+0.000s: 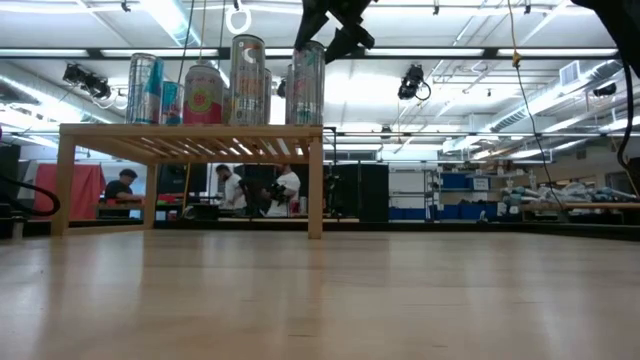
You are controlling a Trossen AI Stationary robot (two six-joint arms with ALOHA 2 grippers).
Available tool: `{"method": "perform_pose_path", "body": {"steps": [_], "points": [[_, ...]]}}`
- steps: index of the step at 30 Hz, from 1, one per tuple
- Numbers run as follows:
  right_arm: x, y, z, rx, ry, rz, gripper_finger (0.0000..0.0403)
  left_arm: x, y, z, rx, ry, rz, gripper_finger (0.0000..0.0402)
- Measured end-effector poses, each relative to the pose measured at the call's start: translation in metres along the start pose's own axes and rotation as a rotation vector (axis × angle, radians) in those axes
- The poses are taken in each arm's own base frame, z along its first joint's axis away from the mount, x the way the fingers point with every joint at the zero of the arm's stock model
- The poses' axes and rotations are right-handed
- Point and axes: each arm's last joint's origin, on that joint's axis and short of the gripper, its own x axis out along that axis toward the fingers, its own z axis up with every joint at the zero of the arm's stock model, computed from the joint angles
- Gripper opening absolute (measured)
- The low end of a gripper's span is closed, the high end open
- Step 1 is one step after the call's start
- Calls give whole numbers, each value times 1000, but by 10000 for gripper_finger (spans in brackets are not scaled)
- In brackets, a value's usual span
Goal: Place canned beverage on shelf
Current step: Put the white and pink soda can on the shelf aligned with the other white and pink soda can on the shelf
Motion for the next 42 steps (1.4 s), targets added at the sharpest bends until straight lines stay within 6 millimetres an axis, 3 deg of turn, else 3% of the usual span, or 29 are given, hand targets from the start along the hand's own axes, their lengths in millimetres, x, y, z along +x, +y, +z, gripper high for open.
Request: {"method": "perform_pose_path", "body": {"steps": [7, 16, 28, 42], "points": [[0, 1, 0, -30, 4, 17, 324, 0, 0, 0, 6, 0, 0, 316], [0, 3, -1, -65, 11, 54, 250, 0, 0, 0, 7, 0, 1, 316], [-1, 4, -1, -164, 21, 127, 253, 0, 0, 0, 6, 0, 1, 316], [2, -10, 3, -294, 30, 289, 252, 0, 1, -1, 10, 11, 8, 316]]}}
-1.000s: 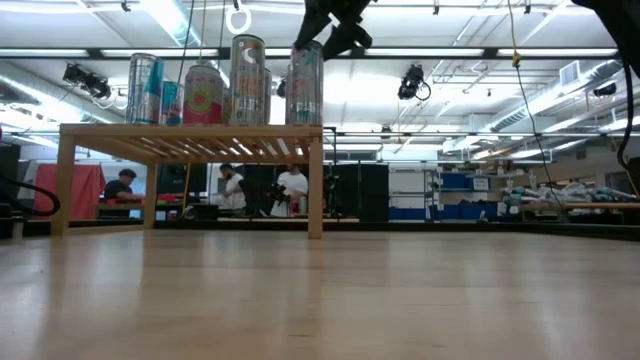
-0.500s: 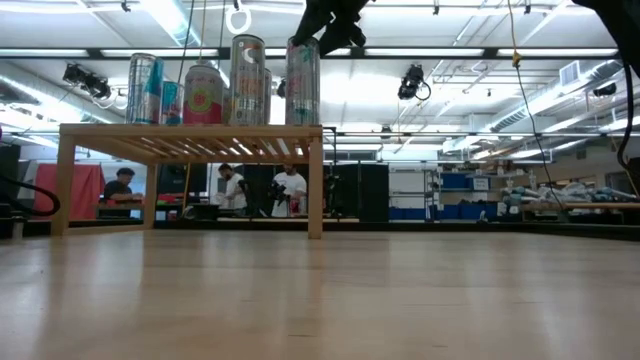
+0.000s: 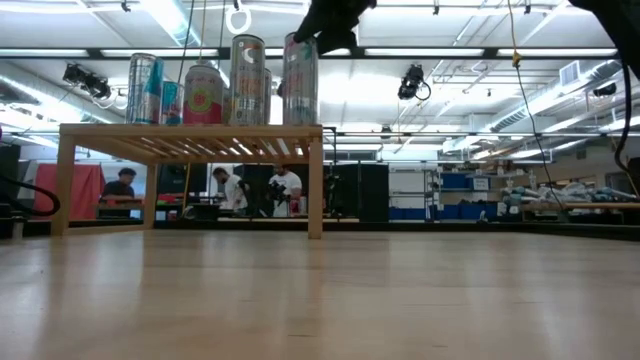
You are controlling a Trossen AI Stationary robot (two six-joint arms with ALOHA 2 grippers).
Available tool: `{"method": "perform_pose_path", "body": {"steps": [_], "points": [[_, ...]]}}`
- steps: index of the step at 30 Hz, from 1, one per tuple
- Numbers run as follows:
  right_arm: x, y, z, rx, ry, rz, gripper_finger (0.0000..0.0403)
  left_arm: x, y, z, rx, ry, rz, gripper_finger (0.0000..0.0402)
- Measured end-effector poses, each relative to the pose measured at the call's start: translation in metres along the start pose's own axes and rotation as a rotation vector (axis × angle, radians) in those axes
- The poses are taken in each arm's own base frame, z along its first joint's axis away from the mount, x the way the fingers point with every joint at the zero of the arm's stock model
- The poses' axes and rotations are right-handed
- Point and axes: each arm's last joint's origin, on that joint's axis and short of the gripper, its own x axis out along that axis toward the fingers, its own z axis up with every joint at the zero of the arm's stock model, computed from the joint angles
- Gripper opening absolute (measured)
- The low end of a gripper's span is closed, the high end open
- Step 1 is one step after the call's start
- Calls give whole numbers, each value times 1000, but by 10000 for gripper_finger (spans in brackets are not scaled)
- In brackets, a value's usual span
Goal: Place canned beverage on shelf
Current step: Put the white and pink soda can on the shelf aligned with the other white and pink soda can on the shelf
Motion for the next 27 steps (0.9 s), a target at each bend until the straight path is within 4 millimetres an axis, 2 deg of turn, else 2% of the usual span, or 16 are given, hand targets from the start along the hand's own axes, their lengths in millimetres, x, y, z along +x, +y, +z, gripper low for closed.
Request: {"method": "perform_pose_path", "body": {"steps": [6, 14, 19, 27], "points": [[-1, -6, 0, -61, -17, 117, 252, 0, 0, 0, 0, 1, 1, 316], [-2, -19, 0, -127, -47, 164, 252, 0, 0, 0, -8, 1, 0, 316], [-3, -27, 1, -139, -64, 153, 252, 0, 0, 0, -9, 1, 0, 316], [-3, -26, 1, -153, -59, 156, 253, 0, 0, 0, -9, 1, 0, 316]]}}
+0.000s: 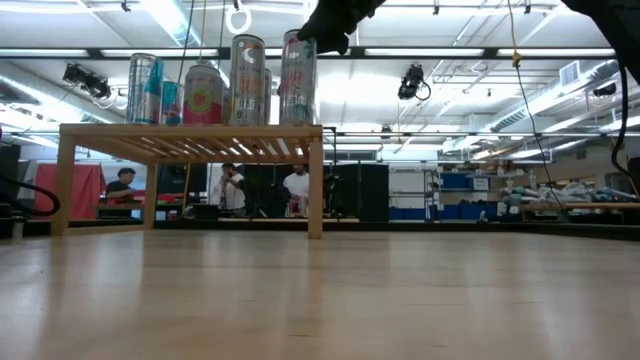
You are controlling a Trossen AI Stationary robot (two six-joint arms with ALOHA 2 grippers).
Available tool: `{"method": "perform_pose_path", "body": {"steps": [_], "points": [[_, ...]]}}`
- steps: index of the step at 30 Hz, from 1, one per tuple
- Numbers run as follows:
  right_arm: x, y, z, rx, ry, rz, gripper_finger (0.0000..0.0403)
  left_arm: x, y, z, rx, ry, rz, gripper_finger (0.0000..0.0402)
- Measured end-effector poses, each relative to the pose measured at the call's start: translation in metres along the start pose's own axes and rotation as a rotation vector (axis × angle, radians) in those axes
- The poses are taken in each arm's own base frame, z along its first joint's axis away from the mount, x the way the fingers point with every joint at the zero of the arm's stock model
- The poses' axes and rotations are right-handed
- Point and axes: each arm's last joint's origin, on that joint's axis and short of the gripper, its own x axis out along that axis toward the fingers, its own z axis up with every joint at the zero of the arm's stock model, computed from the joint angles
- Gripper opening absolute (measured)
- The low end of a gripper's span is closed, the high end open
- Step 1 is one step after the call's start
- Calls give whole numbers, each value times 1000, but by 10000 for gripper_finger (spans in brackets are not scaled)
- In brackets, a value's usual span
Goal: Place canned beverage on shelf
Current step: Put the white and pink soda can on the shelf aligned with the other white and pink soda can on the shelf
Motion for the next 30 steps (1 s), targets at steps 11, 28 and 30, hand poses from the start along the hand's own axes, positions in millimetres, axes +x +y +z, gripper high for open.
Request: {"method": "perform_pose_path", "body": {"steps": [11, 28, 30], "points": [[-1, 0, 2, -15, -20, -5, 253, 0, 0, 0, 0, 0, 0, 316], [8, -2, -3, -5, -19, -9, 281, 0, 0, 0, -20, -1, 0, 316], [8, -2, -3, -5, -20, -9, 282, 0, 0, 0, -20, 0, 0, 316]]}}
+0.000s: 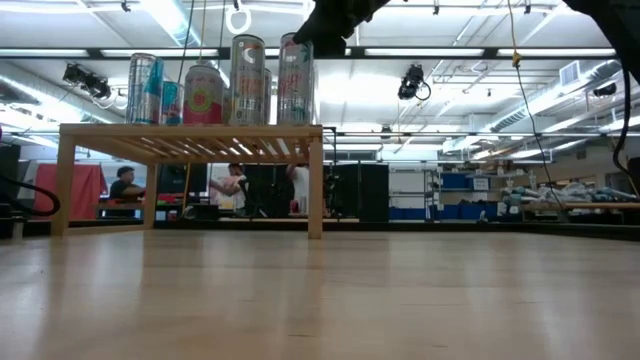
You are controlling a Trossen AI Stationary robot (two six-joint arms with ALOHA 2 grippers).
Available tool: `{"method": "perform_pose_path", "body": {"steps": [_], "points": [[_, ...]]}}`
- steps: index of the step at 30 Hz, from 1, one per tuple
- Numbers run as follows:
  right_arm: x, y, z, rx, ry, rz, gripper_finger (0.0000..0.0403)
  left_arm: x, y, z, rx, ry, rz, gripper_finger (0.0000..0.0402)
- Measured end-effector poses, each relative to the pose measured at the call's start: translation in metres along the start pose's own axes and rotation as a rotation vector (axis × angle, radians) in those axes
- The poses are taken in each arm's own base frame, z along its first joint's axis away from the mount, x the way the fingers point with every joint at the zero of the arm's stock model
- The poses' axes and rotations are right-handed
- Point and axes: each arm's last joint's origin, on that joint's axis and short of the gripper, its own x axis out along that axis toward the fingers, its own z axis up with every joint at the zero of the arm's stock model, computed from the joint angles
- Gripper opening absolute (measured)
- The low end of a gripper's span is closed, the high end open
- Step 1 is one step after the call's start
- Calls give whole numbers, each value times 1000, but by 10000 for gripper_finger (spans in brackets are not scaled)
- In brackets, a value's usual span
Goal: Place canned beverage on shelf
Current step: Put the white and pink soda can on the shelf aligned with the other white and pink soda can on the shelf
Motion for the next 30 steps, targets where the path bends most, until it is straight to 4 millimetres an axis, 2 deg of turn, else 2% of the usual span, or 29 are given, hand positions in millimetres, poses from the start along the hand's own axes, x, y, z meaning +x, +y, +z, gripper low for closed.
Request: {"method": "perform_pose_path", "body": {"steps": [23, 30], "points": [[2, 2, 1, -15, 6, -23, 317, 0, 0, 0, 2, 0, 0, 316], [-8, 5, 4, -24, -20, -21, 317, 0, 0, 0, 5, -1, 0, 316]]}}
